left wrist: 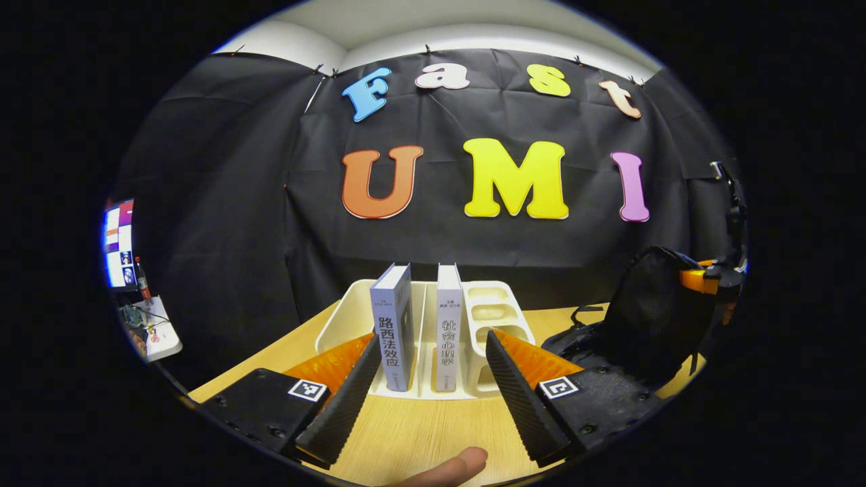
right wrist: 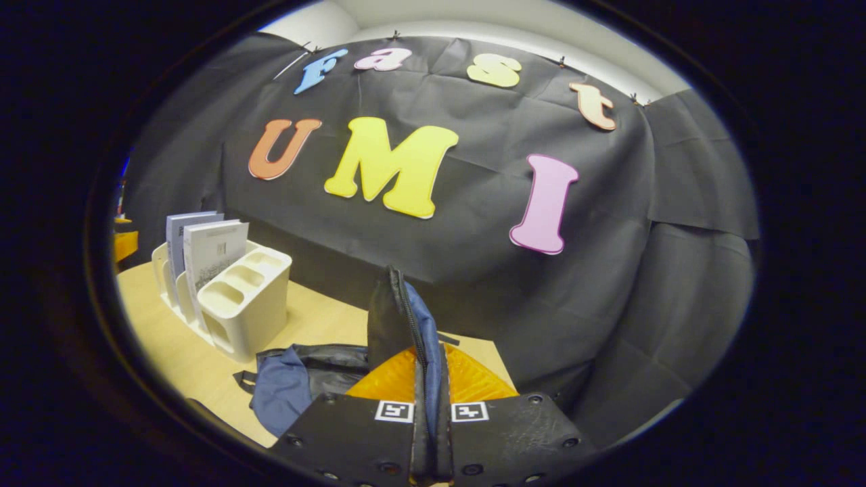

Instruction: Open the schoolbag, grab two books from the bookshelf and put them into the schoolbag.

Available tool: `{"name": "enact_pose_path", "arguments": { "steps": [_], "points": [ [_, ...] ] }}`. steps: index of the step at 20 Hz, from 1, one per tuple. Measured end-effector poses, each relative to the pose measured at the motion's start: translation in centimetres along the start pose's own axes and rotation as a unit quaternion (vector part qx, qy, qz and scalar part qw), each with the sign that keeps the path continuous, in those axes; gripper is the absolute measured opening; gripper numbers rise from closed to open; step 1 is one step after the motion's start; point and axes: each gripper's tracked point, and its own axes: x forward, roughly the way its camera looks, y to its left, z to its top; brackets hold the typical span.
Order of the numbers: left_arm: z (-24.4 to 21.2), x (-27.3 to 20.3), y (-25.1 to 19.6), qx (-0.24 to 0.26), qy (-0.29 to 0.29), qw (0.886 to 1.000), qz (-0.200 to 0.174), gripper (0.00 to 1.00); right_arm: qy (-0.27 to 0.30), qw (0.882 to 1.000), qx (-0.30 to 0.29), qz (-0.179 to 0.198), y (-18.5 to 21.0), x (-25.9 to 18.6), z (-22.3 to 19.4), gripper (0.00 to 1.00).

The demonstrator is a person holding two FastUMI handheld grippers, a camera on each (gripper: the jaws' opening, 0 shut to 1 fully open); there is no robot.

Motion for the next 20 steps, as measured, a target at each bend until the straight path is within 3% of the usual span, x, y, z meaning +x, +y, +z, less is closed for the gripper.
{"name": "enact_pose_path", "arguments": {
  "steps": [13, 20],
  "points": [
    [4.7, 11.0, 0.3, 0.006, 0.038, 0.999, -0.008, 0.98, 0.012, 1.000, 0.001, 0.017, -4.0, 2.4, 0.3, 0.07],
    [5.5, 16.8, -1.6, 0.007, 0.103, 0.993, -0.051, 0.98, 0.015, 1.000, 0.019, 0.020, -5.1, 2.3, -0.5, 0.06]
  ]
}}
